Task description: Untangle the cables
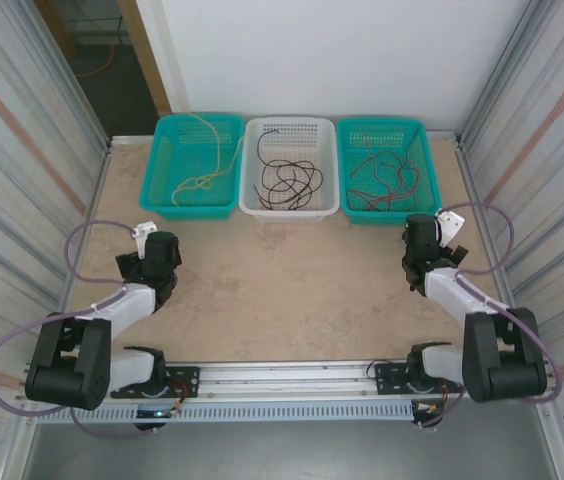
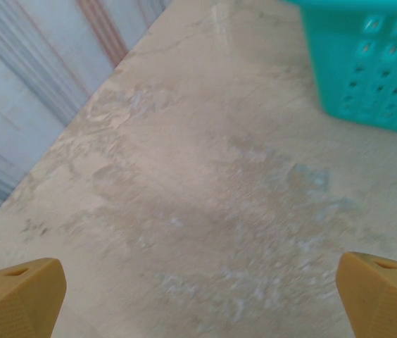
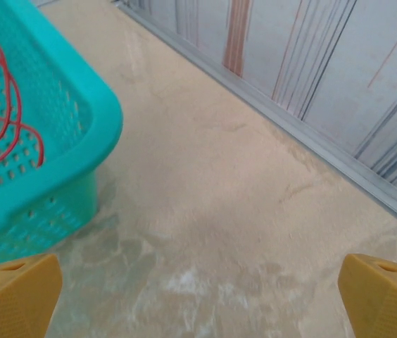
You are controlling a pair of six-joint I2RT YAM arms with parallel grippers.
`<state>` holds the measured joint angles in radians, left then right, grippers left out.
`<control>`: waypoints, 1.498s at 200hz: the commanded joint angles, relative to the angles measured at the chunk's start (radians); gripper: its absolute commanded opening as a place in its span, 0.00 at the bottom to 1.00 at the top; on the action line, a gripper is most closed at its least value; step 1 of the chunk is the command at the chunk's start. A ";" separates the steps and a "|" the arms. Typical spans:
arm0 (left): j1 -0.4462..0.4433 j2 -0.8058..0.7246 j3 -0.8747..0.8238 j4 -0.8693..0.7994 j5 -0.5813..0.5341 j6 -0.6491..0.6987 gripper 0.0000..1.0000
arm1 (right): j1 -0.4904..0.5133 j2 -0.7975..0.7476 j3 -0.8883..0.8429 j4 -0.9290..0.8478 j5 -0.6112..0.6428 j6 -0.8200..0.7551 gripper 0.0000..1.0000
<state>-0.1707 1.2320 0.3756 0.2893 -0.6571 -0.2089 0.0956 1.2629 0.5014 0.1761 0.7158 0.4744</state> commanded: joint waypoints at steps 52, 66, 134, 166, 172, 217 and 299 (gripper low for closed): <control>0.107 0.154 -0.050 0.553 0.284 0.165 0.99 | -0.027 0.240 -0.080 0.595 -0.337 -0.388 0.99; 0.121 0.160 -0.041 0.526 0.371 0.177 0.99 | -0.107 0.254 -0.136 0.679 -0.564 -0.363 0.99; 0.138 0.264 0.004 0.534 0.509 0.212 0.99 | -0.123 0.282 -0.102 0.645 -0.616 -0.371 0.99; 0.097 0.279 0.004 0.569 0.449 0.250 0.99 | -0.114 0.274 -0.104 0.644 -0.601 -0.375 0.99; 0.098 0.283 0.007 0.566 0.449 0.251 0.99 | -0.115 0.278 -0.104 0.646 -0.602 -0.375 0.99; 0.096 0.284 0.011 0.560 0.473 0.261 0.99 | -0.120 0.278 -0.101 0.639 -0.612 -0.372 0.99; 0.121 0.281 0.026 0.522 0.533 0.250 0.99 | -0.124 0.290 -0.086 0.621 -0.640 -0.377 0.99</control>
<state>-0.0582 1.5139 0.3782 0.8139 -0.1379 0.0269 -0.0212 1.5490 0.3843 0.8032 0.1066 0.1192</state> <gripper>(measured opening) 0.987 0.990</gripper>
